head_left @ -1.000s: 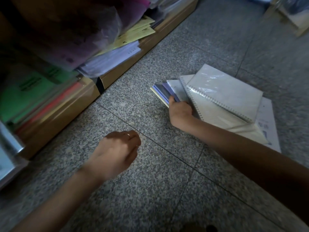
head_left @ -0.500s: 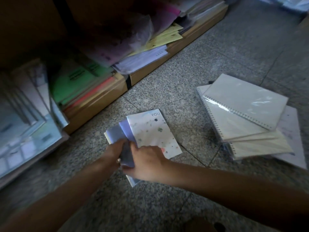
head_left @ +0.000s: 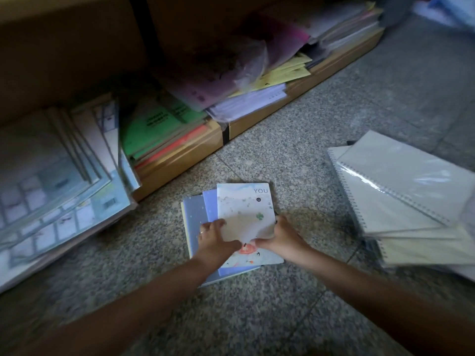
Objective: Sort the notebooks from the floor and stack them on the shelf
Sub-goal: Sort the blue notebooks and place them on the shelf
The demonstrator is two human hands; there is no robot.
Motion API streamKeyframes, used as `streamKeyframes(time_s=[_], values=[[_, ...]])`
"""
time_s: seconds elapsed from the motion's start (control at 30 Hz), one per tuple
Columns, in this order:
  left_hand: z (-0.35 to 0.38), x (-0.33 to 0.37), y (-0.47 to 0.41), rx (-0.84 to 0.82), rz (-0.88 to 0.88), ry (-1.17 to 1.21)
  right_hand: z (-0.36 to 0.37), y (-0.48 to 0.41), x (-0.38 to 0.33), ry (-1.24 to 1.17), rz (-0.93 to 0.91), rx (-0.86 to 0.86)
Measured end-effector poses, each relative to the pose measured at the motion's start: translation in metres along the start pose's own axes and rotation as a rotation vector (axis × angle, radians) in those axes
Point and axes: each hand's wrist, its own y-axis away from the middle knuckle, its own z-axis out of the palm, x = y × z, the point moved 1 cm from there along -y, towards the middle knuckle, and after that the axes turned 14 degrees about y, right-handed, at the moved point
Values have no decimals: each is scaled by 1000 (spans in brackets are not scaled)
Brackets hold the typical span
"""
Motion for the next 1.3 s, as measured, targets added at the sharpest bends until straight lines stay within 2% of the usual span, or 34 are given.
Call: streamKeyframes(time_s=[0.17,0.27,0.4,0.53,0.6,0.67,0.83,1.0,1.13,1.23,1.3], values=[[-1,5,-11,104,-112,391,9,-7,9,-150,-33,18],[9,13,-3,19,-95,590,9,-7,18,-216,-42,-15],[30,10,14,-153,212,507,10,-4,25,-282,-69,47],[26,11,30,-363,403,416,8,16,25,-290,-127,182],[19,14,36,-401,491,314,6,26,27,-291,-176,265],[8,19,41,-321,545,270,-2,35,23,-295,-244,307],[-56,64,47,-29,598,445,-37,49,-22,-258,-476,331],[-138,113,85,194,857,513,-71,63,-111,-492,-718,186],[-189,142,122,359,1036,498,-101,82,-175,-621,-913,152],[-220,154,147,499,1115,454,-120,96,-220,-671,-1011,127],[-238,157,157,570,1101,469,-131,103,-242,-657,-1052,112]])
